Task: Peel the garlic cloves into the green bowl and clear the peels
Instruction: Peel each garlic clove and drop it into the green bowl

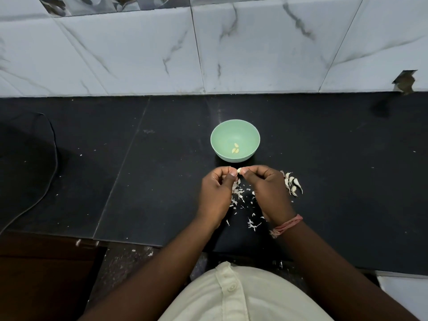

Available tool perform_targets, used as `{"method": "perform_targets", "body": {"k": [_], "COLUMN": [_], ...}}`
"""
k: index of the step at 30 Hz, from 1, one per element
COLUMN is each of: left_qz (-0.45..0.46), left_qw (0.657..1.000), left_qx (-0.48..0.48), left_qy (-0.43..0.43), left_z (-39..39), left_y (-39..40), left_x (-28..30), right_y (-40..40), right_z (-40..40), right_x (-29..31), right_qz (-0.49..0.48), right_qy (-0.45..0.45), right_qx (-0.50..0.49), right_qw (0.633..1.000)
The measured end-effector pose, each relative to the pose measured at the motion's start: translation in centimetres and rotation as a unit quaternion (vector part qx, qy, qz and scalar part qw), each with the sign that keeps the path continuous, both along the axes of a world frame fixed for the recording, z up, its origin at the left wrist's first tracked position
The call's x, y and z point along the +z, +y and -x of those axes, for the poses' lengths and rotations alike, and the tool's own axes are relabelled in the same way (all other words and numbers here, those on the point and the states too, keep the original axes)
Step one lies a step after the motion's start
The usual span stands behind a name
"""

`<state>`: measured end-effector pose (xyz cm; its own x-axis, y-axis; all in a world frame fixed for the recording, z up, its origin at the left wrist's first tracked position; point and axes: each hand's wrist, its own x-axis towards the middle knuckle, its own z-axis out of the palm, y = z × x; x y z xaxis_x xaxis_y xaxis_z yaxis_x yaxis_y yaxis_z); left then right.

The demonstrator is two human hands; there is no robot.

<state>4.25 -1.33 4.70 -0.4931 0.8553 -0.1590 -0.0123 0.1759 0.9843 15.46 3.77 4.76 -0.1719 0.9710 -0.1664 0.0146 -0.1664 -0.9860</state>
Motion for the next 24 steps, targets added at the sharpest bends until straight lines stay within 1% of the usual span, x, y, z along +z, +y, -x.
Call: {"method": "perform_targets", "body": {"k": [2,4,6,9,12,15,18,21,24], "left_qz": [0.005,0.023,0.04,0.039,0.018,-0.002,-0.007,-0.005,0.004], "left_qw": [0.999,0.999,0.999,0.994,0.991,0.995,0.999,0.999,0.999], "left_qx": [-0.008,-0.011,-0.017,-0.002,0.013,0.012,0.009,0.023,0.029], "left_qy": [0.052,0.048,-0.004,-0.099,-0.131,-0.1,-0.052,-0.045,-0.04], "left_z": [0.1,0.2,0.2,0.0,0.4,0.8,1.0,0.8,0.7], "left_y": [0.1,0.1,0.2,0.5,0.9,1.0,1.2,1.6,1.7], "left_x": [-0.5,-0.7,-0.4,0.4,0.5,0.1,-0.3,-0.5,-0.7], "right_y": [-0.2,-0.3,-0.4,-0.3,0.0,0.3,0.5,0.6,0.9], "right_z": [0.3,0.4,0.4,0.4,0.5,0.6,0.9,1.5,2.0], "right_x": [0.3,0.6,0.8,1.2,1.5,1.6,1.4,1.2,1.2], "right_qz": [0.002,0.0,-0.001,-0.013,-0.038,-0.04,-0.014,0.018,0.028], "right_qy": [-0.004,-0.01,-0.018,-0.03,-0.051,-0.056,-0.053,-0.036,-0.036], "right_qx": [-0.002,0.004,0.012,0.008,0.005,-0.004,-0.022,-0.039,-0.066], "right_qw": [1.0,1.0,1.0,0.999,0.998,0.998,0.998,0.998,0.997]}}
